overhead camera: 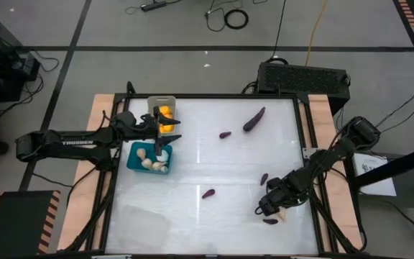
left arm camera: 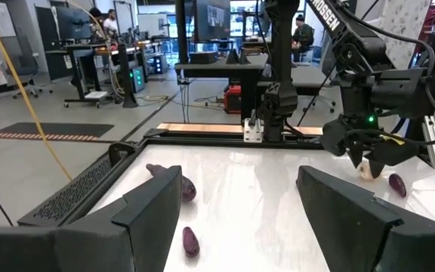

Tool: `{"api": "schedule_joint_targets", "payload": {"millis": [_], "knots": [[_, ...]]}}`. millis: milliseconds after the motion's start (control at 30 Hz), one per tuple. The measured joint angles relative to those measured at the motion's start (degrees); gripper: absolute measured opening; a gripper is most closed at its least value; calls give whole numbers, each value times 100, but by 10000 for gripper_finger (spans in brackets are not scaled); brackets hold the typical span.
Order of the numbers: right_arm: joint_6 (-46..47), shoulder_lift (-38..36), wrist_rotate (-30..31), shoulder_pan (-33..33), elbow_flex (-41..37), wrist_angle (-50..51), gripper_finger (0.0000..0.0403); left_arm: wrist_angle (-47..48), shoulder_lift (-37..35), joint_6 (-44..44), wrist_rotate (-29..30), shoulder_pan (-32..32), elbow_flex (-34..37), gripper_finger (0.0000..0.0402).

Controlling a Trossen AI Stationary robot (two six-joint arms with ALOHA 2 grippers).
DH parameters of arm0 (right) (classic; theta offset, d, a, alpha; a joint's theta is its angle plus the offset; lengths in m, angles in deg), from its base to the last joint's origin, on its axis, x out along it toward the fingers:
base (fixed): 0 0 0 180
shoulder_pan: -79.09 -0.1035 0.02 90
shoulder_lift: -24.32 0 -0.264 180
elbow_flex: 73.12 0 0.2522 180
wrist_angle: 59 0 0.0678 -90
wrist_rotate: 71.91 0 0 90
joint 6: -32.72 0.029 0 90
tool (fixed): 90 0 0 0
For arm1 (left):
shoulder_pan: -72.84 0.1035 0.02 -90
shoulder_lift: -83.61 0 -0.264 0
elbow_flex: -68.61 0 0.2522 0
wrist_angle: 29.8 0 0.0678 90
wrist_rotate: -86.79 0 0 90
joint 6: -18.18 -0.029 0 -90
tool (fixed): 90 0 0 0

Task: Sort produce into baskets
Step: Put the white garlic into the blue bin

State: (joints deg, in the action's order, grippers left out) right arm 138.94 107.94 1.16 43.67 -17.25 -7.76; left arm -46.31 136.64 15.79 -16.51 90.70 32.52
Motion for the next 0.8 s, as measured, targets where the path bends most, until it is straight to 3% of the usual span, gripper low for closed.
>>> {"api": "schedule_joint_targets", "payload": {"millis": [333, 567, 700, 800], "knots": [[-128, 0, 30, 0, 0, -103, 100, 0, 0, 10, 0, 0, 0, 271], [-378, -120, 80, 118, 0, -702, 96, 11, 0, 13, 0, 0, 0, 271], [-762, -300, 853, 376, 0, -754, 100, 16, 0, 11, 2, 2, 0, 271], [-1221, -369, 1771, 675, 0, -557, 100, 18, 0, 9, 2, 7, 0, 271]]}}
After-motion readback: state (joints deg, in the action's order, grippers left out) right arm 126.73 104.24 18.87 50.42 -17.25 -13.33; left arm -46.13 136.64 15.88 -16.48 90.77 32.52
